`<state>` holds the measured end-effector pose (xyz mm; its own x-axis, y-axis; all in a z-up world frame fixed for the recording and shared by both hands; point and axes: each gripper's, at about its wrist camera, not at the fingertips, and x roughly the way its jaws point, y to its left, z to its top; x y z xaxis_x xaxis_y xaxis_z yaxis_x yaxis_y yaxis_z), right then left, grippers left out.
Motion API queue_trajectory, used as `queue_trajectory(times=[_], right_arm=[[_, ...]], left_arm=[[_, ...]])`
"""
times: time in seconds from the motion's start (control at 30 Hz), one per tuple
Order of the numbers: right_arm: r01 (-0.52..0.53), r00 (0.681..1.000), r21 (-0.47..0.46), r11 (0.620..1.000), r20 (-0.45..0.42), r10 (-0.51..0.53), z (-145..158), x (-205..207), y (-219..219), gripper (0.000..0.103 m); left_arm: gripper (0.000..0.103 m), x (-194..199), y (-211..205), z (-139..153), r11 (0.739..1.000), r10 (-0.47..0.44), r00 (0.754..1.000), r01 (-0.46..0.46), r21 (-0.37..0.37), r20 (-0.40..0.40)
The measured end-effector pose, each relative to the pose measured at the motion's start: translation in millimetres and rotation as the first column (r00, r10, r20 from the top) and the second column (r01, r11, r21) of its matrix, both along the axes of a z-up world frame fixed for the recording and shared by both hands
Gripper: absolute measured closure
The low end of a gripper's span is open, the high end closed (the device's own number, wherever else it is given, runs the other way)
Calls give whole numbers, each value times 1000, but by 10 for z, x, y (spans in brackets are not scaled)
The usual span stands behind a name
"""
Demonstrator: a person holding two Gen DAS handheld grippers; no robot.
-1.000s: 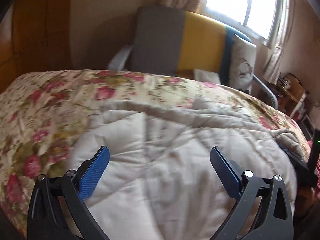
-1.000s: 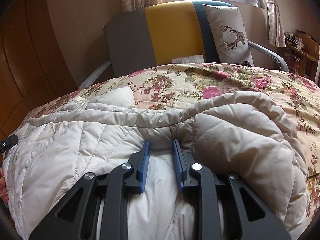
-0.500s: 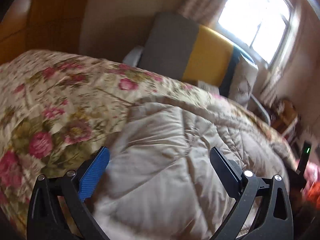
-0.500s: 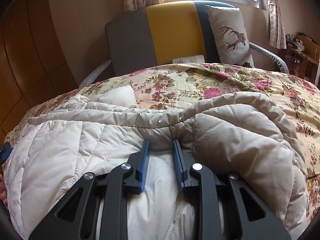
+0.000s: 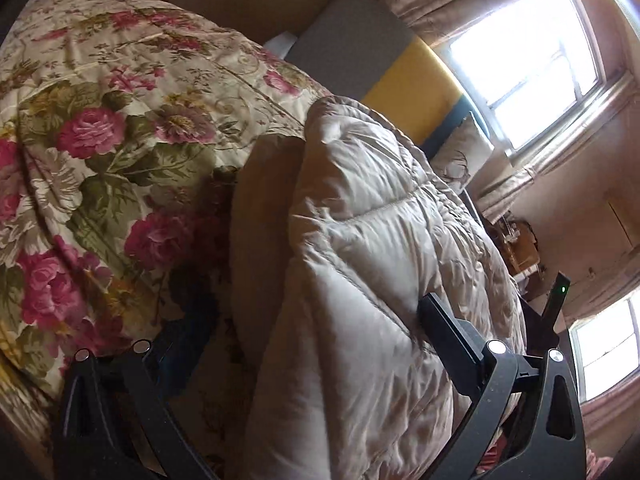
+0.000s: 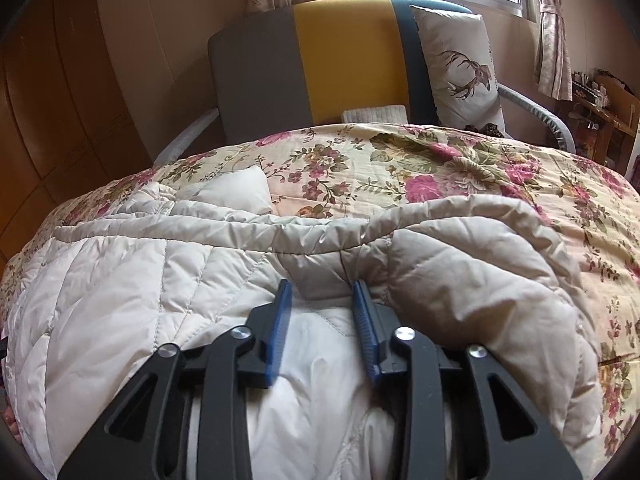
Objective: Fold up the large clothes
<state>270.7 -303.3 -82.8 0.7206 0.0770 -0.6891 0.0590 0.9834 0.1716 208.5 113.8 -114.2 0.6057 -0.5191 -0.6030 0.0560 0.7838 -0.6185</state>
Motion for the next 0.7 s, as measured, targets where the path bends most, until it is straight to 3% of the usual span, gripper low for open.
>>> queue_trajectory(times=[0.03, 0.1, 0.2, 0.33, 0.53, 0.6, 0.7], right_arm=[[9, 1000, -6, 1000, 5, -9, 65, -41, 3, 42], [34, 998, 9, 999, 58, -34, 247, -202, 21, 22], [34, 990, 43, 999, 136, -40, 504, -476, 115, 20], [7, 986, 31, 999, 164, -12, 596, -652, 421, 9], [-28, 995, -219, 975, 85, 47, 262, -498, 967, 2], [-35, 997, -226, 974, 63, 50, 58, -453, 998, 2], [-26, 995, -217, 976, 93, 47, -42, -495, 977, 2]], left_arm=[[4, -1, -13, -1, 1000, -10, 1000, 10, -13, 1], [4, -21, -20, 0, 999, -18, 1000, 18, -41, 7], [4, -30, -26, -11, 997, -17, 1000, 18, -71, 16], [4, -30, 9, -22, 990, -30, 999, 32, -136, 17], [4, -12, 124, -33, 967, -7, 1000, -1, -256, -29], [4, 1, 154, -53, 958, 3, 999, -16, -286, -45], [4, -11, 124, -58, 962, 6, 999, -19, -273, -49]])
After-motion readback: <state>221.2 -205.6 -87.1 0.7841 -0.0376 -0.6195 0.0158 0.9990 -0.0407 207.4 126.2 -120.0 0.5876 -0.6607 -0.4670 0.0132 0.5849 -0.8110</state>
